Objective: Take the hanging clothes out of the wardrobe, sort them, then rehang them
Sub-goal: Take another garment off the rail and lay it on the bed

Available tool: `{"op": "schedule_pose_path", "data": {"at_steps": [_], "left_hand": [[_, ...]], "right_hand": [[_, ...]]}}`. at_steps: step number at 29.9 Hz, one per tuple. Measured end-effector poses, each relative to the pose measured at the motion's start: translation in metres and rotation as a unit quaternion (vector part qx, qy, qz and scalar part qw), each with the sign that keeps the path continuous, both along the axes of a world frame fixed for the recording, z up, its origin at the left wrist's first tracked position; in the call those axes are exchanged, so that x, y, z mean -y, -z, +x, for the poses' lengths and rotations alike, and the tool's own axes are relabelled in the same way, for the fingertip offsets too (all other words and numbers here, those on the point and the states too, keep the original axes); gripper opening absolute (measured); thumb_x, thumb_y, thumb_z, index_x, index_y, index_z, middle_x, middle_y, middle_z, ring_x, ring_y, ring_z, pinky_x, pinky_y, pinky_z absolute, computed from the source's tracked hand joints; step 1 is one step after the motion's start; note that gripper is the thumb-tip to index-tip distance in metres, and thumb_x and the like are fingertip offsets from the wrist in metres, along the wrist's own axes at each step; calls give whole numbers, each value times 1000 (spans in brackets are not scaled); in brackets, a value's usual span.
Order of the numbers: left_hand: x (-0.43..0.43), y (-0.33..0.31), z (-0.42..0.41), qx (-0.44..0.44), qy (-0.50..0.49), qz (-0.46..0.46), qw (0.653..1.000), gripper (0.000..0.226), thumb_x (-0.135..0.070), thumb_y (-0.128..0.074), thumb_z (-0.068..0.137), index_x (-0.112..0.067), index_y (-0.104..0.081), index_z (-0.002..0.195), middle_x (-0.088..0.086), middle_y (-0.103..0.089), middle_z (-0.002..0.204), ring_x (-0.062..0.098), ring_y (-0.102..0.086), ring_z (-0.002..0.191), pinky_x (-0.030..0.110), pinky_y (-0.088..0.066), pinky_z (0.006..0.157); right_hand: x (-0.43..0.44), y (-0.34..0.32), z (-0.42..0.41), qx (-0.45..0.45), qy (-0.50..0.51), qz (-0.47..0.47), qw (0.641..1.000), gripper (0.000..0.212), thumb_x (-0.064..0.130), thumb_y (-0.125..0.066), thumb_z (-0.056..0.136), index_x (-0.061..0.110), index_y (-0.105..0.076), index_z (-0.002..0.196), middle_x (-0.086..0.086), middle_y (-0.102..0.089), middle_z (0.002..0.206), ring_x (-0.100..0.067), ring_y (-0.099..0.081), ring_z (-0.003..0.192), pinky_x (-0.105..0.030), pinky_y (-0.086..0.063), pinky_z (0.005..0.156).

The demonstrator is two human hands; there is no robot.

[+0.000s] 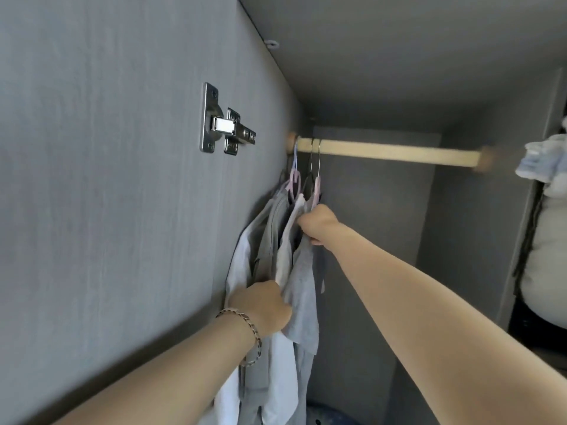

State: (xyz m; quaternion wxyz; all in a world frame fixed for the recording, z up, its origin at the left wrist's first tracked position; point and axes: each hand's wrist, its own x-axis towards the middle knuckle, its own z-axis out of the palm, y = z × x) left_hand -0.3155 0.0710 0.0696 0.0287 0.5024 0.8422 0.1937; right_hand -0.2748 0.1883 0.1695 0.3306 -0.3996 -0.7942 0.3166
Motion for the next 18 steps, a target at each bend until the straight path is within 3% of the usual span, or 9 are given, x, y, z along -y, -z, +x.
{"op": "schedule_pose_path", "data": {"at_steps": [4, 7, 8, 10, 12, 14, 16, 18], "left_hand": [[-5, 3, -2, 45, 5, 0, 999, 24, -19, -42, 85, -16, -38, 62, -2, -47, 61, 25, -63, 79, 26, -41, 68], [-2, 3, 3, 28, 15, 4, 999, 26, -20, -42, 85, -16, -35, 60, -3, -43, 58, 22, -59, 72, 24, -37, 61], [0, 3, 6, 13, 17, 4, 1000, 27, -20, -43, 84, -16, -33, 59, -3, -40, 57, 21, -53, 67, 23, -34, 56], [4, 4, 11, -18, 17, 1, 1000, 27, -20, -43, 85, -16, -32, 60, -3, -39, 60, 20, -45, 66, 22, -27, 51], [9, 7, 20, -29, 13, -2, 999, 28, -20, -43, 86, -16, -33, 60, -3, -38, 60, 21, -45, 69, 22, -27, 51], [15, 10, 34, -27, 16, -6, 999, 29, -22, -45, 87, -13, -39, 59, 1, -43, 61, 24, -51, 71, 23, -34, 57], [21, 12, 51, -28, 15, -11, 999, 24, -24, -46, 88, -5, -56, 79, 9, -62, 83, 29, -61, 87, 28, -45, 71], [26, 18, 70, -35, 12, -26, 999, 21, -26, -44, 90, -9, -57, 93, 9, -64, 105, 28, -61, 100, 28, -45, 79]], "right_hand": [[-14, -6, 8, -36, 63, 22, 997, 37, 15, -40, 97, -6, -48, 127, -21, -52, 132, -32, -51, 121, -32, -42, 95], [-15, -11, 27, -67, 79, 21, 994, 34, 8, -39, 96, -6, -48, 126, -21, -52, 130, -32, -51, 120, -30, -41, 85], [-14, -12, 34, -85, 85, 21, 993, 30, 8, -38, 96, -4, -51, 120, -21, -54, 123, -31, -52, 115, -28, -38, 78], [-8, -12, 52, -120, 94, 15, 988, 16, 7, -37, 96, 3, -52, 91, -14, -54, 93, -24, -50, 97, -24, -32, 73], [2, -6, 75, -129, 100, 28, 986, 25, 8, -36, 96, 9, -41, 71, -2, -40, 71, -20, -45, 83, -24, -34, 69], [17, 5, 103, -124, 95, 43, 987, 27, 9, -35, 96, 11, -40, 69, 0, -36, 67, -16, -41, 64, -23, -33, 56], [35, 19, 132, -104, 83, 41, 990, 28, 9, -36, 96, 12, -39, 68, -1, -36, 65, -12, -33, 55, -23, -25, 47], [55, 34, 163, -85, 73, 14, 994, 32, 9, -36, 95, 14, -37, 64, 0, -35, 62, -12, -31, 51, -23, -24, 44]]}}
